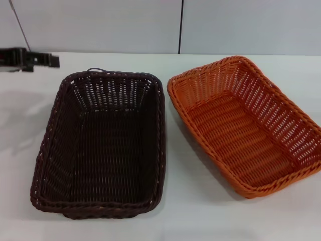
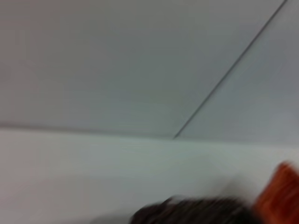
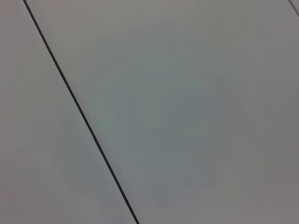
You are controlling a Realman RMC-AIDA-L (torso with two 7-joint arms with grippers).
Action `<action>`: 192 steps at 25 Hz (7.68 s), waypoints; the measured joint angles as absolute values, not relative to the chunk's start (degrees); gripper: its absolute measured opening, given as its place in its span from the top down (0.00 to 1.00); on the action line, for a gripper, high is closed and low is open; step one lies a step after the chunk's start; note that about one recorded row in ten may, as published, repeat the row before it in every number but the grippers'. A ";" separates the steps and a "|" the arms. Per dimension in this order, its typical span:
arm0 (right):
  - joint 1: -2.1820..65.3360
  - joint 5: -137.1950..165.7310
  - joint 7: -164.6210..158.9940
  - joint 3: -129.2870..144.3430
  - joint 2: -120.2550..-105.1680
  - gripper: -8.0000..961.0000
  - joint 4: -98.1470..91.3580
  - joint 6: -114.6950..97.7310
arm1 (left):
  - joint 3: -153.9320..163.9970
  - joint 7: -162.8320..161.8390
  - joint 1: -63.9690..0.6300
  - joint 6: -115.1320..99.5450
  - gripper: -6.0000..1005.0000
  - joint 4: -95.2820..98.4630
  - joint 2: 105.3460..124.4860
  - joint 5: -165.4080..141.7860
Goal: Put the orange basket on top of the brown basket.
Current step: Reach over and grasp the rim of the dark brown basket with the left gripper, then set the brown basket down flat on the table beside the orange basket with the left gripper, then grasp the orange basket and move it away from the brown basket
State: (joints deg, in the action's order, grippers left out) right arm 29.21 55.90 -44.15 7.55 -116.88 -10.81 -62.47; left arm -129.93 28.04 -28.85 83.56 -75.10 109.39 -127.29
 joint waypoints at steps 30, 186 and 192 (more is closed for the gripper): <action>30.30 55.81 -44.11 7.56 -116.29 0.21 -11.30 -60.43 | -125.03 22.58 -34.45 89.84 0.26 -72.82 117.81 -155.29; 38.88 147.87 -149.23 29.90 -96.16 0.21 -41.02 -97.02 | -139.06 103.53 -28.39 84.29 0.16 -35.98 117.42 -68.39; 39.22 147.93 -149.25 31.76 -98.34 0.21 -38.28 -92.50 | -138.64 103.53 -28.72 83.38 0.17 -35.90 117.41 -69.64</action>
